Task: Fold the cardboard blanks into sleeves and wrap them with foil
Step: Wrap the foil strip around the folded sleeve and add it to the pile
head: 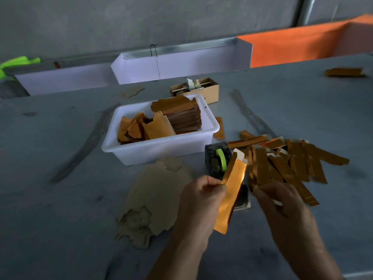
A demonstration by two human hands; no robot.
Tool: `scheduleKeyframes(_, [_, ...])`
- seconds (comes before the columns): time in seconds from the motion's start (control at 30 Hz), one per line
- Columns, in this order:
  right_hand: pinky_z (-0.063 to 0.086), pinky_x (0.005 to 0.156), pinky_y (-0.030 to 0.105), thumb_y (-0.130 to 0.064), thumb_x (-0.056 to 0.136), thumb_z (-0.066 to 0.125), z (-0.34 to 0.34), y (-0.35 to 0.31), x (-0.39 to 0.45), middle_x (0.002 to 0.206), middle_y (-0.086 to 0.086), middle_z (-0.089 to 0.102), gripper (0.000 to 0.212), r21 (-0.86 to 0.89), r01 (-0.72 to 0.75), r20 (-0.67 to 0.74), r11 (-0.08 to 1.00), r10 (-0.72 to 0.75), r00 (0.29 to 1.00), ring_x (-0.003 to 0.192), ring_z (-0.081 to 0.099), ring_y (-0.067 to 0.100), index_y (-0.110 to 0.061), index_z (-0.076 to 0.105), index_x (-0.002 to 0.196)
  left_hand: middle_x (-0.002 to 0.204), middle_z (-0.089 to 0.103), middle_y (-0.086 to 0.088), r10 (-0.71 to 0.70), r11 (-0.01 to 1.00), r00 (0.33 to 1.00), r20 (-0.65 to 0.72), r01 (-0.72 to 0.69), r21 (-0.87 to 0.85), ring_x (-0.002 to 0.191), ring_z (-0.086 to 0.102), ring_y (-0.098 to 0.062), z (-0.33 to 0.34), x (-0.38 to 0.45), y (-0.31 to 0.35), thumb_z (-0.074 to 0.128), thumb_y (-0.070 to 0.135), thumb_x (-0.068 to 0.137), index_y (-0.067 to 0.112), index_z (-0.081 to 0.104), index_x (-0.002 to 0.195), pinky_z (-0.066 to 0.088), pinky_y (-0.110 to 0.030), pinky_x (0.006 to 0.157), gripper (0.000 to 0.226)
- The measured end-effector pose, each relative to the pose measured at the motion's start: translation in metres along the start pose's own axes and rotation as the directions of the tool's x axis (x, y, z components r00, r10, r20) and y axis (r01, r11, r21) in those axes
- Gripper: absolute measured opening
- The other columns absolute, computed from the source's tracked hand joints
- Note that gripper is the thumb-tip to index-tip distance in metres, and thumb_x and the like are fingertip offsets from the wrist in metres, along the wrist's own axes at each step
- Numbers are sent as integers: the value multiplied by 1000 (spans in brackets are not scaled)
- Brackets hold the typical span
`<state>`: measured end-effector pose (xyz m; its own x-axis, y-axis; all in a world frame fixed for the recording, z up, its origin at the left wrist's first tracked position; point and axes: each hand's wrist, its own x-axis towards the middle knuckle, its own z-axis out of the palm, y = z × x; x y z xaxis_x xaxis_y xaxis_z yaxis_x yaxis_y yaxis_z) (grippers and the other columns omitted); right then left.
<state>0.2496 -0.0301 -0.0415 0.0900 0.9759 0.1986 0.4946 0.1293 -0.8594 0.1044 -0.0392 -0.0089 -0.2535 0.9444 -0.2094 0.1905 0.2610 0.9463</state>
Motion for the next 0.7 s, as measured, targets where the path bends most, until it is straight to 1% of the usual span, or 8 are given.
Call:
scheduleKeyframes(0.1, [52,62,29,-13,82,62,-16,-15,-1,74,0,65,17,273,-101,156,957,60,986,68,61,13,-27,67,73,69,66,-3,-21,995,1000,2,21,-96,61,59,-16,-3,-5,-3,65,21,85,19,69,75,43,-27,55,11])
scheduleKeyframes(0.17, [52,61,22,-10,80,62,-22,-27,-1,74,-2,67,23,352,-99,300,931,-12,954,67,61,9,-31,70,77,64,64,-3,-35,986,999,4,35,-162,53,54,-10,-2,-8,-4,67,19,83,17,70,72,39,-22,49,11])
scheduleKeyframes(0.23, [50,60,14,-10,78,62,-22,-36,1,75,-4,68,25,351,-73,387,933,-73,919,66,61,5,-33,72,77,67,69,-8,-29,977,999,13,31,-211,52,56,-10,-2,-11,-2,67,19,82,14,71,75,39,-18,45,10])
scheduleKeyframes(0.4, [47,55,11,-1,83,59,-20,-44,6,74,-8,69,28,320,-51,391,946,-83,917,66,61,2,-25,73,78,71,71,-11,36,974,999,0,-36,-222,59,61,-18,-4,-19,-2,66,18,85,16,73,75,43,-24,50,12])
scheduleKeyframes(0.47, [47,55,12,-1,83,59,-19,-44,6,75,-8,69,29,301,-48,401,953,-81,913,67,61,2,-26,73,80,67,70,-6,42,974,999,9,-39,-222,57,60,-14,-4,-21,-2,66,20,85,19,74,75,43,-22,50,13])
scheduleKeyframes(0.57, [47,57,11,-4,83,61,-18,-46,6,75,-11,69,33,268,-49,407,962,-67,911,67,61,1,-34,69,91,63,68,1,59,976,998,30,-51,-210,54,59,-6,-5,-25,-1,68,23,84,21,74,76,41,-17,49,11])
scheduleKeyframes(0.63, [48,58,10,-6,82,63,-18,-46,6,75,-11,68,44,240,-32,401,970,-69,914,68,63,2,-43,58,105,60,67,2,56,974,998,40,-46,-222,53,59,-5,-5,-26,0,68,25,84,19,73,75,42,-17,49,11])
scheduleKeyframes(0.7, [49,58,11,-8,80,65,-18,-47,6,76,-11,68,51,195,-2,378,981,-73,923,68,64,3,-47,50,108,58,65,2,50,970,997,53,-36,-239,51,58,-4,-5,-27,1,68,24,84,19,73,74,41,-14,47,12])
